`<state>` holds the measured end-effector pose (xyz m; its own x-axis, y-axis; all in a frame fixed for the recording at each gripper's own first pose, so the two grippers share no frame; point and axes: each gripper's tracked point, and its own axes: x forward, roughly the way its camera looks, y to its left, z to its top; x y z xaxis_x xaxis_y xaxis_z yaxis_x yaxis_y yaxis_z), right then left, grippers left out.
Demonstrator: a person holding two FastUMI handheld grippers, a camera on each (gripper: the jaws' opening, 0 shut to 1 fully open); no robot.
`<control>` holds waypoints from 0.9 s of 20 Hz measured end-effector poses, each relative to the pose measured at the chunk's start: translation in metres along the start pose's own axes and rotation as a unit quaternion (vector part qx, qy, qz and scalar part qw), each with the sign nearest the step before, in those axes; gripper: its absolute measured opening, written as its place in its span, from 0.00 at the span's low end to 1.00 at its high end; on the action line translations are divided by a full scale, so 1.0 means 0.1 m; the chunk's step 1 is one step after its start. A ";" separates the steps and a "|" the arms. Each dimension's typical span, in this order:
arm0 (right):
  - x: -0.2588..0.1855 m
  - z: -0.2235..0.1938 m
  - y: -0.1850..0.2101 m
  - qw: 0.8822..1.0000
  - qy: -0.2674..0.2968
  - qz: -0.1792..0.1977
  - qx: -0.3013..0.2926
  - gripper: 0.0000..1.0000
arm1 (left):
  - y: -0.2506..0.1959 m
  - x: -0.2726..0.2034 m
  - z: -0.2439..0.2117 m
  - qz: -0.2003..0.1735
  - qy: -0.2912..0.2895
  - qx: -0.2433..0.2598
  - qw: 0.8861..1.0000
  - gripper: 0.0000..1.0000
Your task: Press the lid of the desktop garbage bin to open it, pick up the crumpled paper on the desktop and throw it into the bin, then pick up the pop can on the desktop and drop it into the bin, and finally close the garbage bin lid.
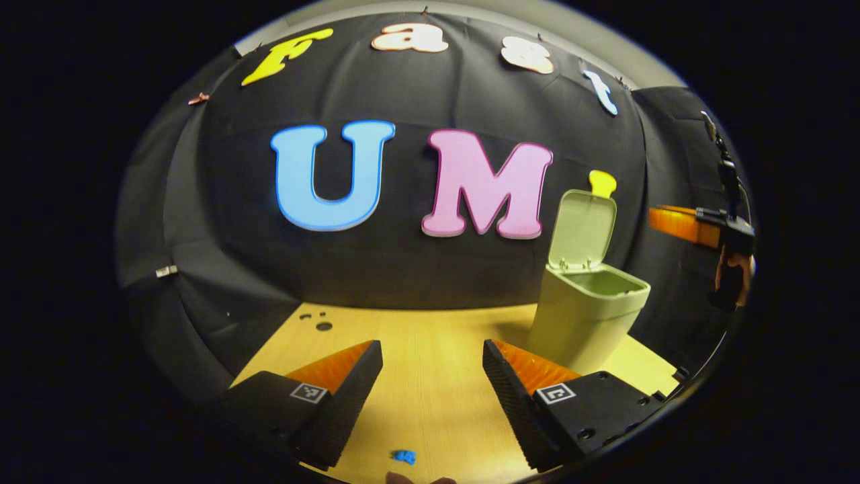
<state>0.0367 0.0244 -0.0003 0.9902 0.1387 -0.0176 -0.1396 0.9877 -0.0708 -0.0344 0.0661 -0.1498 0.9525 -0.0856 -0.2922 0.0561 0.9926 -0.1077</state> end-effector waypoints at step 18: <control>-0.23 -0.16 0.30 0.999 0.032 0.037 0.003 0.80 | 0.46 0.16 -2.36 -0.012 0.242 0.044 0.969 0.84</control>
<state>0.0099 0.0501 -0.0184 0.9748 0.2063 -0.0853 -0.2118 0.9754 -0.0617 -0.0871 0.0901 -0.3832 0.7005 -0.1180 -0.7038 0.1225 0.9915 -0.0443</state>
